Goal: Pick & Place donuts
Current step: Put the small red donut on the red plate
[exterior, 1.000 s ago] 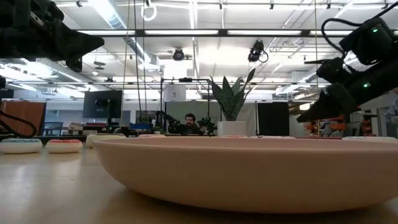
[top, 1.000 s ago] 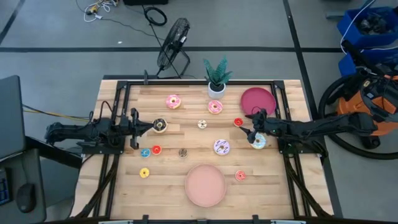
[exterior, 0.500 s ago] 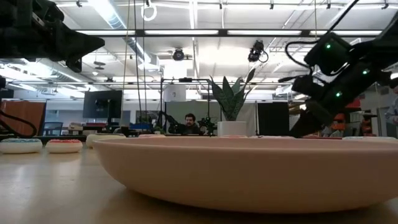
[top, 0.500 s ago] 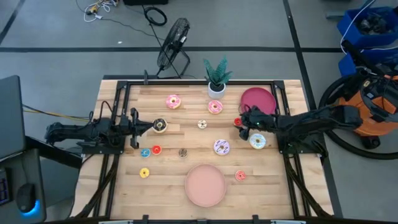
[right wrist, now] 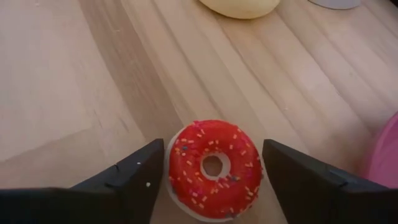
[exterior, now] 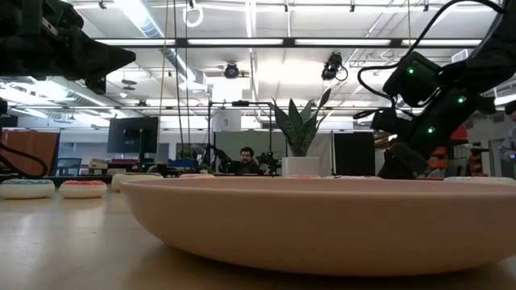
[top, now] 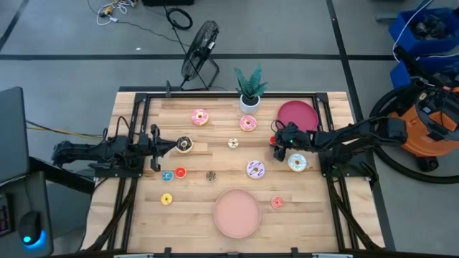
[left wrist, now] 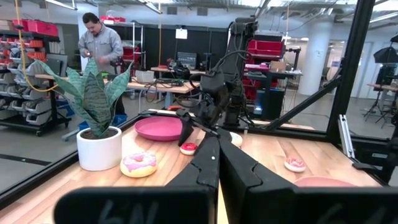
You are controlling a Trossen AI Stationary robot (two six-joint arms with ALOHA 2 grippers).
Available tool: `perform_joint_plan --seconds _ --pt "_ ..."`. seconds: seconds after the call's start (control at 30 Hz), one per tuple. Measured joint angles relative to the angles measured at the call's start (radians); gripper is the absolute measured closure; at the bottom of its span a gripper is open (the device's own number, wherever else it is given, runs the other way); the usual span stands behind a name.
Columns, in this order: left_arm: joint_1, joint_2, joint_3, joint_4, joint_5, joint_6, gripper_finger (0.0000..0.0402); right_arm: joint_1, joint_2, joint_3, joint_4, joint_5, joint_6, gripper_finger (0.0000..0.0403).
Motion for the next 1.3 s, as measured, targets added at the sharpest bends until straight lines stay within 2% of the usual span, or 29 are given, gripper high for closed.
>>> perform_joint_plan --seconds 0.33,0.43,0.57,0.63,0.77,0.9,1.0,1.1,1.3 --pt "0.0 0.0 0.0 -0.001 0.0 -0.001 0.039 -0.004 -0.103 0.019 -0.038 0.048 0.041 0.0206" --pt "0.0 0.0 0.0 -0.007 0.0 -0.006 0.039 -0.029 -0.144 0.082 -0.145 0.129 0.072 0.0214" --pt "0.0 0.0 0.0 -0.007 0.0 -0.007 0.039 -0.103 -0.159 0.171 -0.34 0.301 0.175 0.0216" --pt "0.0 0.0 0.0 -0.007 0.0 -0.008 0.039 -0.158 -0.159 0.194 -0.4 0.33 0.246 0.0216" --pt "0.0 0.0 0.0 -0.006 0.0 -0.008 0.039 -0.27 -0.135 0.197 -0.408 0.32 0.329 0.0216" --pt "0.0 0.0 0.0 -0.007 0.0 -0.008 0.039 -0.371 -0.101 0.197 -0.344 0.304 0.331 0.0216" --pt "0.0 0.0 0.0 -0.006 0.0 -0.008 0.039 -0.428 -0.075 0.197 -0.273 0.229 0.295 0.0216" --pt "0.0 0.0 0.0 -0.006 0.0 -0.009 0.039 -0.47 -0.046 0.197 -0.251 0.198 0.286 0.0216" --pt "0.0 0.0 0.0 -0.006 0.0 -0.009 0.039 -0.495 0.015 0.209 -0.246 0.231 0.287 0.0215"
